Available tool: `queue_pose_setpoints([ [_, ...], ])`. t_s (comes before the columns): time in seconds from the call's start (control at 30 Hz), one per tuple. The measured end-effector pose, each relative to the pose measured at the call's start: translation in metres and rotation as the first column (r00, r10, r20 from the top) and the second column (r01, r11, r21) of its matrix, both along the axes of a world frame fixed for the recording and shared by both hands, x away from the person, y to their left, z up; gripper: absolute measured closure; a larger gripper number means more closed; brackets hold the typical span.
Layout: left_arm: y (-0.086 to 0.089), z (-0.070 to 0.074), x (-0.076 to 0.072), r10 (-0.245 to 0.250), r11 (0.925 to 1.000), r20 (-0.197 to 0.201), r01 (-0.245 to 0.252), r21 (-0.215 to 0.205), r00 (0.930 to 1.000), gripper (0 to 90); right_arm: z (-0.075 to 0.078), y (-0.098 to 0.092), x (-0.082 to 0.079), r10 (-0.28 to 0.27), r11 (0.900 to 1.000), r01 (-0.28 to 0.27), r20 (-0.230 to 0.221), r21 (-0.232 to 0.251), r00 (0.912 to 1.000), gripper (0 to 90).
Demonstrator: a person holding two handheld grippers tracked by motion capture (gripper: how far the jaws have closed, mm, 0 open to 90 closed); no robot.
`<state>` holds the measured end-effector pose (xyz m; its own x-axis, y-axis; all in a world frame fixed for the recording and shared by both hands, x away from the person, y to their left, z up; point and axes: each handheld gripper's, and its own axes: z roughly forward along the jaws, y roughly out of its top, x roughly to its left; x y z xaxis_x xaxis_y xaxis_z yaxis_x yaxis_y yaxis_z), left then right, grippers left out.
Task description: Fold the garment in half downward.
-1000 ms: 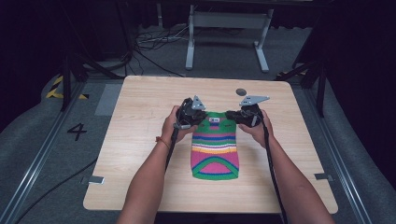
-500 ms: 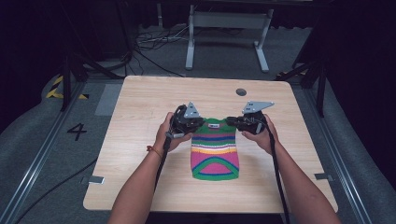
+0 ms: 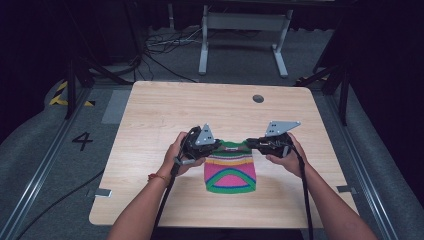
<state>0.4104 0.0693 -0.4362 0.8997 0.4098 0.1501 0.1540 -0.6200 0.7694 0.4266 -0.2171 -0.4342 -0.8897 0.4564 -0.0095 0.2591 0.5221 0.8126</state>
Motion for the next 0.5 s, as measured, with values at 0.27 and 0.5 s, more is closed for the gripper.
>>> queue_pose_setpoints([
  [0.27, 0.001, -0.007, -0.018, -0.028, 0.9995, -0.012, 0.028, 0.014, 0.9995, 83.6, -0.005, -0.001, -0.021, 0.043, 0.999, -0.043, -0.007, -0.02, 0.9991, 83.8],
  [0.5, 0.0, -0.013, -0.032, -0.051, 0.9977, -0.018, 0.051, 0.043, 0.9986, 83.6, -0.013, -0.001, -0.037, 0.076, 0.997, -0.077, -0.028, -0.015, 0.9967, 83.8],
])
